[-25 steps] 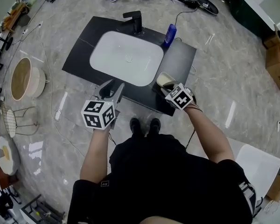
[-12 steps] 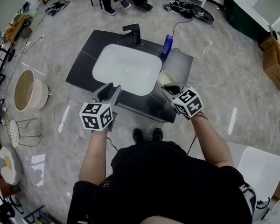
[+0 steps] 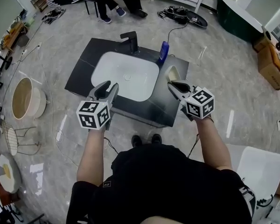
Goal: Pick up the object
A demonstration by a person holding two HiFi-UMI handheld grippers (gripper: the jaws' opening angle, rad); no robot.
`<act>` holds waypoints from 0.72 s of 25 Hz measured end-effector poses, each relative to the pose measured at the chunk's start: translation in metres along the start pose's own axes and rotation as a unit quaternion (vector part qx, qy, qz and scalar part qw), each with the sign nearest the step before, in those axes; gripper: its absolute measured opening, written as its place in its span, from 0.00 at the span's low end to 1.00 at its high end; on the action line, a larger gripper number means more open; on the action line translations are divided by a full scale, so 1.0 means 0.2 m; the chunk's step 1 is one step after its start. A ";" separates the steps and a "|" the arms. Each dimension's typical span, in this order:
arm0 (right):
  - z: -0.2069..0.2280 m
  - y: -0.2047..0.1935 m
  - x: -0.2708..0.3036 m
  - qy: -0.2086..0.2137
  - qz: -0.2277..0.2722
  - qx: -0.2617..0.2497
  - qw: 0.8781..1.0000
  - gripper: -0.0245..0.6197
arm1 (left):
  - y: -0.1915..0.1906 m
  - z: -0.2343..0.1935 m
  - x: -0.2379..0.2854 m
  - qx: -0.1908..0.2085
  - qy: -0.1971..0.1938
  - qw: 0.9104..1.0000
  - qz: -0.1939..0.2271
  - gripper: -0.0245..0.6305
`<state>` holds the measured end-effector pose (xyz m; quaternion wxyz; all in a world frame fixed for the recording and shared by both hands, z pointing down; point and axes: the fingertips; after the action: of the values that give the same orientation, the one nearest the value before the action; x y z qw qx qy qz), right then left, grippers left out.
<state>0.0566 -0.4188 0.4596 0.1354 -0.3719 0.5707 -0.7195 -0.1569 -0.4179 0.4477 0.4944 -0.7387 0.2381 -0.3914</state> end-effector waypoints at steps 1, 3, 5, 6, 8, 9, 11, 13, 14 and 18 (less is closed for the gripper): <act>0.00 0.03 -0.02 0.002 0.014 0.006 1.000 0.07 | 0.02 0.00 0.00 0.002 -0.001 1.000 0.003 0.25; 0.00 0.09 -0.06 0.002 0.037 0.010 0.999 0.07 | 0.05 -0.01 -0.01 0.005 -0.002 1.000 0.009 0.25; -0.01 0.16 -0.10 -0.002 0.057 0.001 0.998 0.07 | 0.09 -0.01 -0.02 0.006 -0.003 1.000 0.018 0.25; -0.01 0.19 -0.12 -0.002 0.067 -0.003 0.998 0.07 | 0.10 -0.02 -0.03 0.007 -0.003 1.000 0.022 0.25; -0.03 0.25 -0.17 0.001 0.091 -0.006 0.996 0.07 | 0.14 -0.02 -0.05 0.008 -0.005 0.999 0.032 0.25; -0.04 0.27 -0.19 0.003 0.102 -0.004 0.995 0.07 | 0.16 -0.01 -0.05 0.009 -0.007 0.999 0.038 0.25; -0.04 0.31 -0.22 0.002 0.121 0.000 0.993 0.07 | 0.19 -0.02 -0.07 0.011 -0.009 0.999 0.049 0.25; -0.04 0.35 -0.25 -0.002 0.136 0.003 0.991 0.07 | 0.21 -0.03 -0.09 0.013 -0.006 0.998 0.056 0.25; -0.04 0.36 -0.27 -0.005 0.143 0.002 0.990 0.07 | 0.22 -0.03 -0.10 0.014 -0.005 0.998 0.059 0.25; -0.05 0.42 -0.33 -0.016 0.172 -0.005 0.985 0.07 | 0.24 -0.05 -0.12 0.014 0.002 0.997 0.070 0.25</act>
<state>0.0755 -0.3958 0.3561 0.2638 -0.2804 0.6278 -0.6765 -0.1767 -0.4243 0.3965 0.5307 -0.7124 0.2844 -0.3604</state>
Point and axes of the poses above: the fingertips, and each gripper's own axes: x forward along the fingers, z to its right, y out of its top, and after that the axes turned 6 degrees about -y, right-handed
